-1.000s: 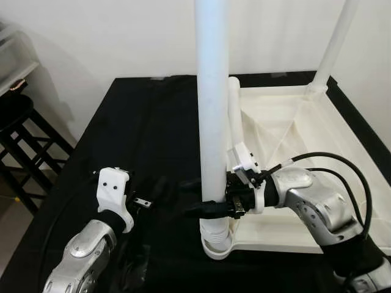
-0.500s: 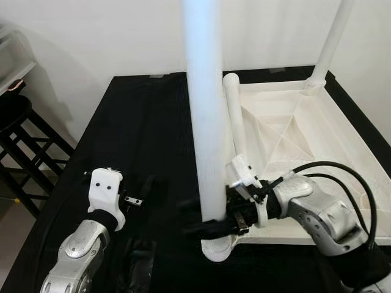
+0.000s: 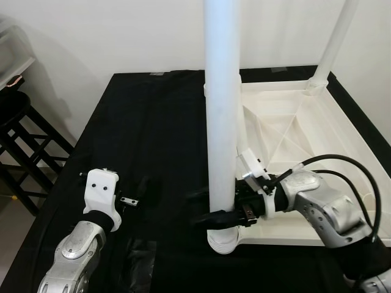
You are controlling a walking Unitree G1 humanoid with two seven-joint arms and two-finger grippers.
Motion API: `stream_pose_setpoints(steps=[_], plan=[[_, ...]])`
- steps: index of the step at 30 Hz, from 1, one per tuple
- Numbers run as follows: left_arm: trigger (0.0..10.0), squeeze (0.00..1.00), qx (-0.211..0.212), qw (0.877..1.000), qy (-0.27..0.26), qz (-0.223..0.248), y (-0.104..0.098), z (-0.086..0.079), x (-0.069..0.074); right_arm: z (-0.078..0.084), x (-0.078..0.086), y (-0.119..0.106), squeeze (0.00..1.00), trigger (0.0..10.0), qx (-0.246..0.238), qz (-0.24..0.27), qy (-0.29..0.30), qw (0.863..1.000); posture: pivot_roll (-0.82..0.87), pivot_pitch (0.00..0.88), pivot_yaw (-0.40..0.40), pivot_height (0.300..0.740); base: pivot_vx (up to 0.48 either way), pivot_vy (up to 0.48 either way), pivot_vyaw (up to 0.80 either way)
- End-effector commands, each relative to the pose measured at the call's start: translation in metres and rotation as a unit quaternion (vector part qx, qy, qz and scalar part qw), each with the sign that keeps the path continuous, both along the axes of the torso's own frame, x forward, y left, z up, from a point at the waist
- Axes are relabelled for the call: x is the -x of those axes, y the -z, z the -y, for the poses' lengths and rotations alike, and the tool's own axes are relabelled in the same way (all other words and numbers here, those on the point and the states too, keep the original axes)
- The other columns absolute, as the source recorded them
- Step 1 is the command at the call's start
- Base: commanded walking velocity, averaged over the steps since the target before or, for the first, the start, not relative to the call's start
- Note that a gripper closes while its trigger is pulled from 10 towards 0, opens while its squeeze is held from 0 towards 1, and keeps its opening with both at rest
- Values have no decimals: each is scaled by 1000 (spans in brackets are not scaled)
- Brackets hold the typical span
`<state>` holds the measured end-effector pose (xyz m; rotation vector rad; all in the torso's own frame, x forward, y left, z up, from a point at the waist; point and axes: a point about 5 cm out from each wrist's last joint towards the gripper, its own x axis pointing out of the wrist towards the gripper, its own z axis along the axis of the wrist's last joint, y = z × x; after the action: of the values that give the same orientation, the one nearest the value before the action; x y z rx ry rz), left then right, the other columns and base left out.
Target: Building children table
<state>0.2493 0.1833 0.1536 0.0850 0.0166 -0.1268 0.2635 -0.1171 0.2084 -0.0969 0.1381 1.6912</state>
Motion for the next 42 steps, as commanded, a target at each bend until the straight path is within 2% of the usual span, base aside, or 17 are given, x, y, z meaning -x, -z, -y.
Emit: stream_pose_setpoints(steps=[1, 7, 10, 12, 20, 25, 31, 36, 42], plan=[[10000, 0, -11, 1000, -11, -7, 3, -6, 1, -1, 7, 16, 0, 10000, 20, -42, -13, 999, -33, 191, 29, 740, 0, 0, 0], [10000, 0, -12, 1000, -11, -5, 2, -6, 1, -2, 8, 20, 0, 10000, 24, -43, -17, 999, -28, 193, 31, 740, 0, 0, 0], [10000, 0, -13, 1000, -12, -4, 1, -7, 1, -2, 6, 25, 0, 10000, 38, -26, -14, 999, -23, 196, 31, 740, 0, 0, 0], [10000, 0, -15, 1000, -15, -3, -1, -9, 2, -4, -6, 29, 0, 10000, 55, 13, 16, 998, -20, 200, 29, 740, 0, 0, 0], [10000, 0, -15, 1000, -14, -5, 0, -9, 4, 1, -12, 26, 0, 10000, 65, 27, 31, 997, -23, 199, 30, 740, 0, 0, 0], [10000, 0, -15, 1000, -13, -5, 0, -8, 3, 3, -12, 27, 0, 10000, 70, 31, 28, 997, -24, 196, 32, 740, 0, 0, 0], [10000, 0, -15, 1000, -11, -4, 0, -6, 3, 5, -4, 39, 0, 10000, 78, 33, 17, 996, -21, 190, 30, 740, 0, 0, 0], [10000, 0, -17, 1000, -11, -4, 0, -8, 4, 10, 5, 45, 0, 10000, 64, 14, 13, 998, -22, 184, 36, 740, 0, 0, 0], [10000, 0, -19, 1000, -7, -3, -1, -7, 4, 17, 3, 45, 0, 10000, 57, -4, -1, 998, -12, 182, 39, 740, 0, 0, 0]])
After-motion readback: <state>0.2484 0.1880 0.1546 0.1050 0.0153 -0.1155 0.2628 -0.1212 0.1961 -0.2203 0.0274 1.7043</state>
